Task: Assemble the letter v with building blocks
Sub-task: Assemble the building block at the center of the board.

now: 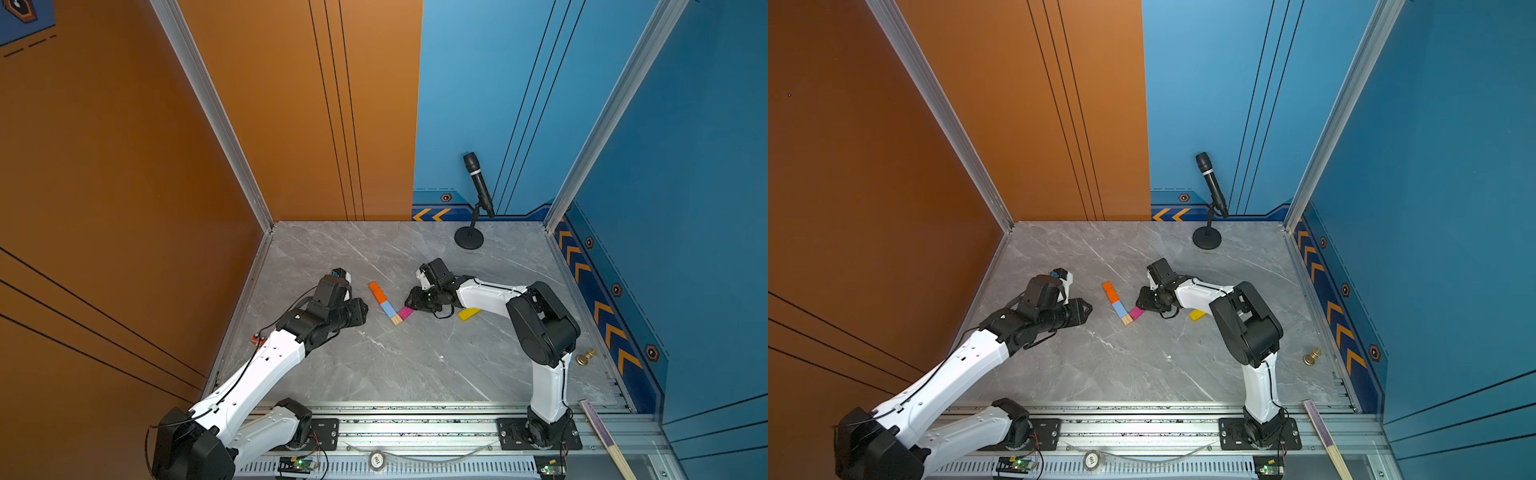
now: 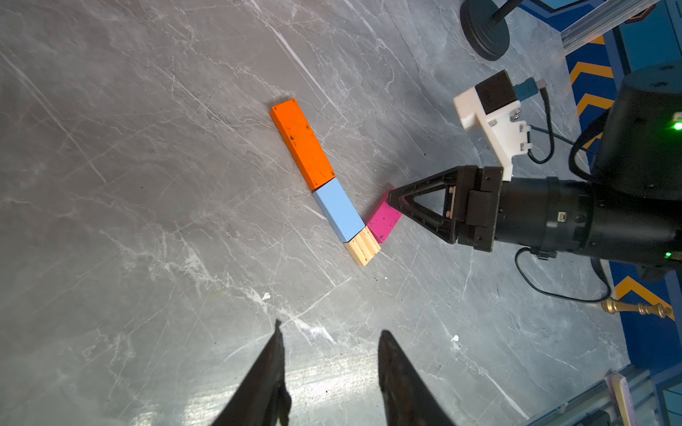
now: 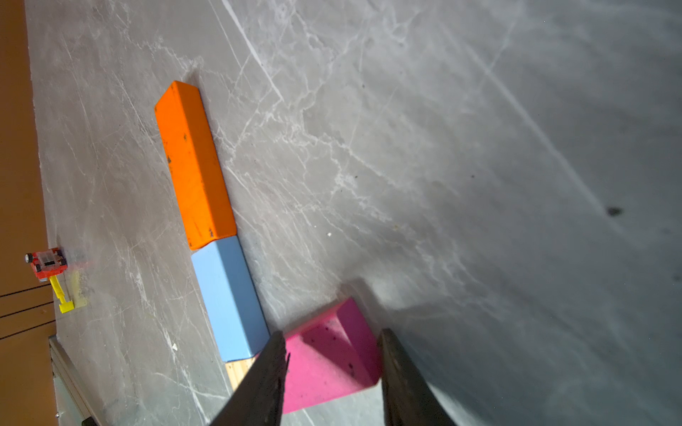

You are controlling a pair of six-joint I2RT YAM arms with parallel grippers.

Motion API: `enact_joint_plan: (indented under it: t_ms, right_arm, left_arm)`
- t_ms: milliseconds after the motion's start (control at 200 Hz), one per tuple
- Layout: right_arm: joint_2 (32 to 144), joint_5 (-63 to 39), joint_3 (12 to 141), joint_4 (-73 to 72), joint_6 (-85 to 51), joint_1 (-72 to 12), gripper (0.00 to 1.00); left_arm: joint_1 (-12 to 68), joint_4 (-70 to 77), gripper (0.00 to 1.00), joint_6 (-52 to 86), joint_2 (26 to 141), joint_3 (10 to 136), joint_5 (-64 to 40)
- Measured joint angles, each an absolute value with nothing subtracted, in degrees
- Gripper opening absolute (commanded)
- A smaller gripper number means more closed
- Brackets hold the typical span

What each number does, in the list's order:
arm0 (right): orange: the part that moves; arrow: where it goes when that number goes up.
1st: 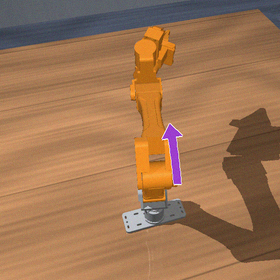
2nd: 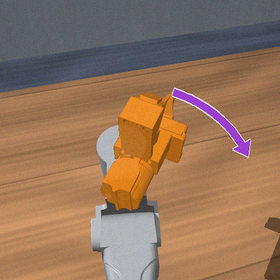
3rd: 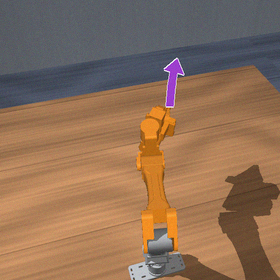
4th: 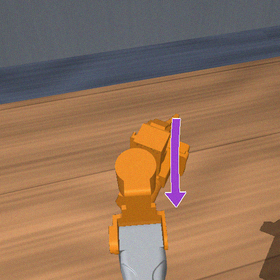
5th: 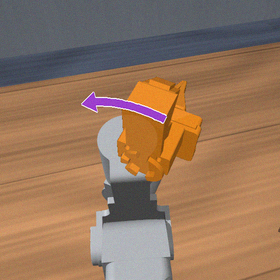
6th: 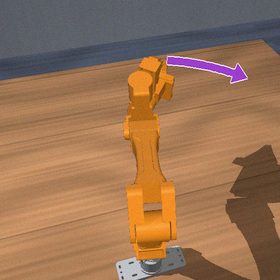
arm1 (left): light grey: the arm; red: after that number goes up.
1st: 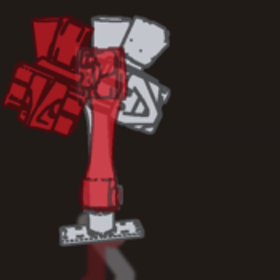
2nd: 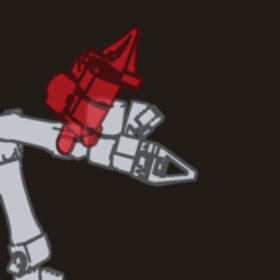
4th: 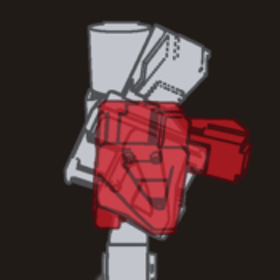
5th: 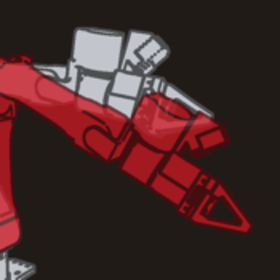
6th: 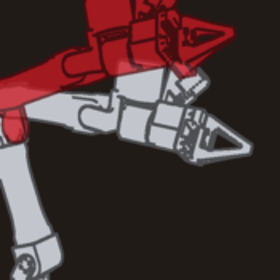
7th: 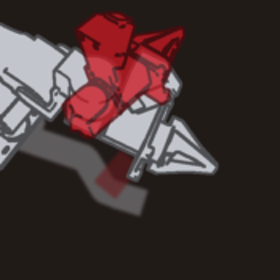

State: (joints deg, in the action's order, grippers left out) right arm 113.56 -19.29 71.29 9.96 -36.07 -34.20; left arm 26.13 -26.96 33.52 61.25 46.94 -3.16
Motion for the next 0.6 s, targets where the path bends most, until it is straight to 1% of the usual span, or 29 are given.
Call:
enact_joint_plan:
  t_ms: [596]
  right_arm:
    - [111.94, -19.27, 70.37, 10.33, -36.07, -34.52, 0.43]
  left_arm:
    - [26.13, -26.96, 0.43, 33.52, 61.36, 46.94, -3.01]
